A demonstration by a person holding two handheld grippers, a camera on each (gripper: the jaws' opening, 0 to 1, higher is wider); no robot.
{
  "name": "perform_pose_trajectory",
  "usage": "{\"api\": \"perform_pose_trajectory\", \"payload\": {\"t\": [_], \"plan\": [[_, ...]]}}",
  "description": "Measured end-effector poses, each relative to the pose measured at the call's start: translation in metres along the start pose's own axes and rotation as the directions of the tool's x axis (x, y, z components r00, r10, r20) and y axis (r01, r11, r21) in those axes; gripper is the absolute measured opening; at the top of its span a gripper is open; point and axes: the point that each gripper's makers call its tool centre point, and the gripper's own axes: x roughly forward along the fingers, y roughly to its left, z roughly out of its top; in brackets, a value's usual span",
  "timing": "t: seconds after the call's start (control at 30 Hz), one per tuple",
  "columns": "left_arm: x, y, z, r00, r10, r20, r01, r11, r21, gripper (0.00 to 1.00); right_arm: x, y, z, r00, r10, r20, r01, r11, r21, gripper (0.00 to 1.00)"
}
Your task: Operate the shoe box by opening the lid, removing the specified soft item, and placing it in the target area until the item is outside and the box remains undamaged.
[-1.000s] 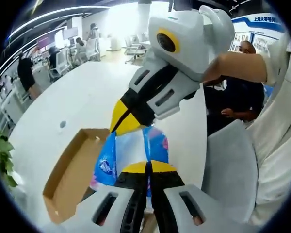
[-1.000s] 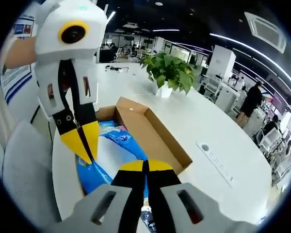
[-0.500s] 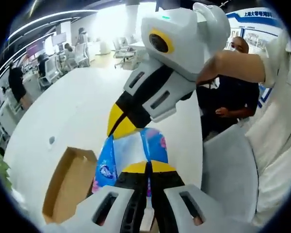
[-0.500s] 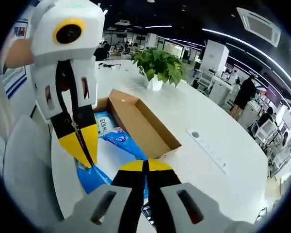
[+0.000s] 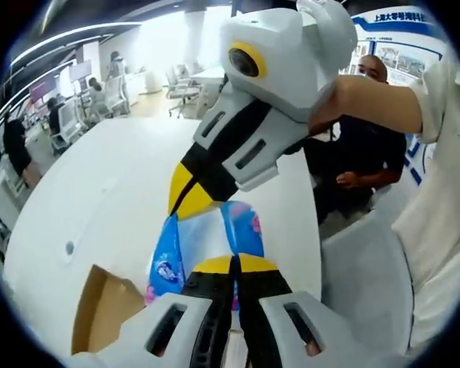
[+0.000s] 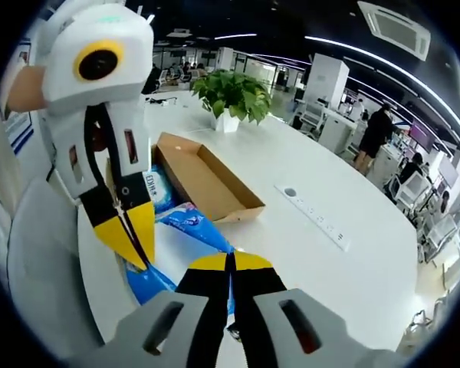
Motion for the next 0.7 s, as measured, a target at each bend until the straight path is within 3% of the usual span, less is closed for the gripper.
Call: {"api": "perform_pose_trajectory", "payload": {"t": [0.7], "plan": [[0.069, 0.004, 0.031, 0.999, -0.044, 0.021, 0.044, 0.998, 0.038, 0.00, -0.021, -0.047, -0.055, 0.999, -0.038, -0.039, 0.042, 0.993, 0.107, 0.00]]}}
